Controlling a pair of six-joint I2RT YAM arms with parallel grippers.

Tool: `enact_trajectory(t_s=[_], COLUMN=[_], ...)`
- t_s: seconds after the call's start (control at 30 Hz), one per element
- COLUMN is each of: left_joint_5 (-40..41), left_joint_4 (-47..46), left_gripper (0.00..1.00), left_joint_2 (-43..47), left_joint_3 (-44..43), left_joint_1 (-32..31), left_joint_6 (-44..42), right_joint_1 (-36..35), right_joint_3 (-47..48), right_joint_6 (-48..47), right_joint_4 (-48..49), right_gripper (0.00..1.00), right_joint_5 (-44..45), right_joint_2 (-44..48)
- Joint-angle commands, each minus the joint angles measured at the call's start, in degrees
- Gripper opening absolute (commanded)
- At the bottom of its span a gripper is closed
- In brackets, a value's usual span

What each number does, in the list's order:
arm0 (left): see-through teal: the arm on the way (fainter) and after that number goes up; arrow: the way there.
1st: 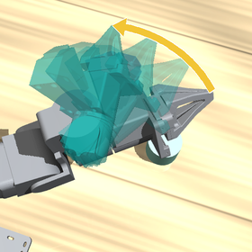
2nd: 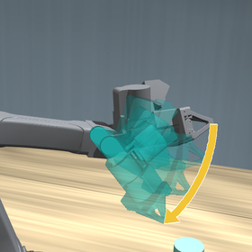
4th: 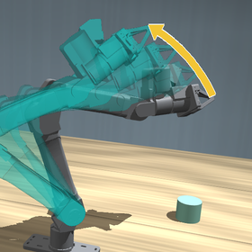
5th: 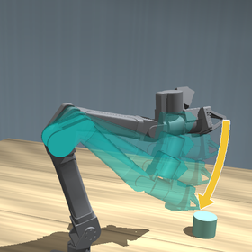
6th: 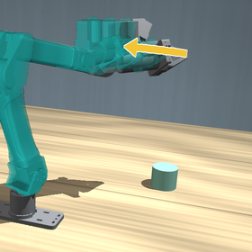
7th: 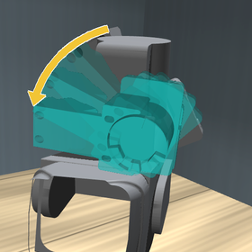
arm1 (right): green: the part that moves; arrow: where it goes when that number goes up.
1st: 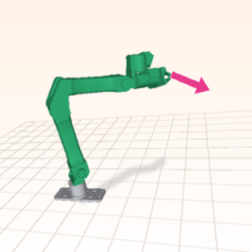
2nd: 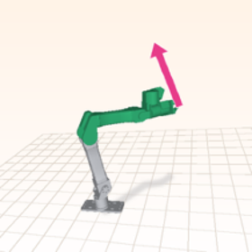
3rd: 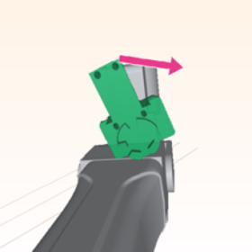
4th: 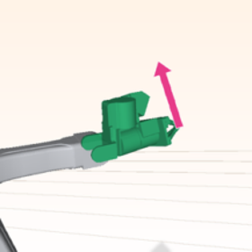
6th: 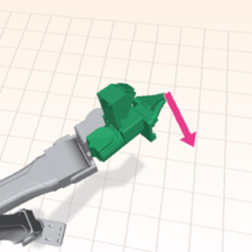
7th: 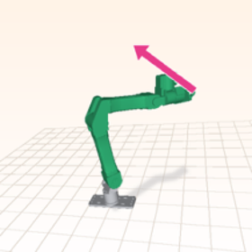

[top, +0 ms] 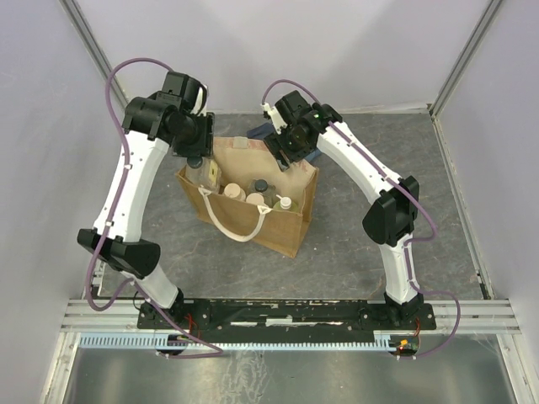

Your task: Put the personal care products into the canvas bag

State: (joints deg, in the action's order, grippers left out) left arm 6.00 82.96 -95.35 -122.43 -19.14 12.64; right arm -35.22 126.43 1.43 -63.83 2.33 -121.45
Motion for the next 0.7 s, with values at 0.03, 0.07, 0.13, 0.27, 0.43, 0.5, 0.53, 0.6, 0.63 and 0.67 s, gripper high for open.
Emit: enact_trajectory(t_s=[0.03, 0.07, 0.13, 0.27, 0.43, 0.5, 0.53, 0.6, 0.63, 0.67], left_joint_5=[0.81, 0.96, 1.53, 1.69, 1.24, 0.76, 0.54, 0.03, -0.07, -0.05], left_joint_4=[-7.67, -8.10, -8.51, -9.14, -11.07, -12.41, -12.67, -13.38, -13.91, -14.48], left_gripper=[0.03, 0.03, 0.03, 0.03, 0.03, 0.03, 0.03, 0.03, 0.03, 0.03], left_joint_2=[-0.66, -0.94, -1.84, -3.58, -5.62, -6.23, -6.62, -7.25, -7.53, -7.69], left_joint_3=[1.14, 1.53, 2.18, 2.89, 3.70, 4.53, 4.97, 5.64, 6.23, 6.95], left_joint_1=[-0.02, -0.02, 0.07, 0.23, 0.37, 0.42, 0.42, 0.42, 0.44, 0.46], left_joint_6=[-5.04, -5.34, -5.85, -6.57, -7.31, -7.84, -8.01, -8.41, -8.50, -8.65], right_joint_1=[0.32, 0.27, 0.33, 0.32, 0.33, 0.32, 0.32, 0.30, 0.30, 0.30], right_joint_3=[-0.22, -0.22, -0.20, -0.09, 0.22, 0.46, 0.67, 1.13, 1.18, 1.26], right_joint_6=[0.06, 0.00, -0.15, -0.29, -0.54, -0.64, -0.64, -0.57, -0.60, -0.64], right_joint_4=[0.55, 0.55, 0.47, 0.39, 0.31, 0.27, 0.16, -0.08, -0.12, -0.15], right_gripper=[0.81, 0.81, 0.81, 0.81, 0.81, 0.81, 0.81, 0.81, 0.81, 0.81], right_joint_5=[-0.53, -0.42, -0.31, -0.04, 0.43, 0.48, 0.48, 0.40, 0.40, 0.40], right_joint_2=[2.56, 2.64, 2.73, 2.95, 3.11, 3.14, 3.01, 2.86, 2.84, 2.88])
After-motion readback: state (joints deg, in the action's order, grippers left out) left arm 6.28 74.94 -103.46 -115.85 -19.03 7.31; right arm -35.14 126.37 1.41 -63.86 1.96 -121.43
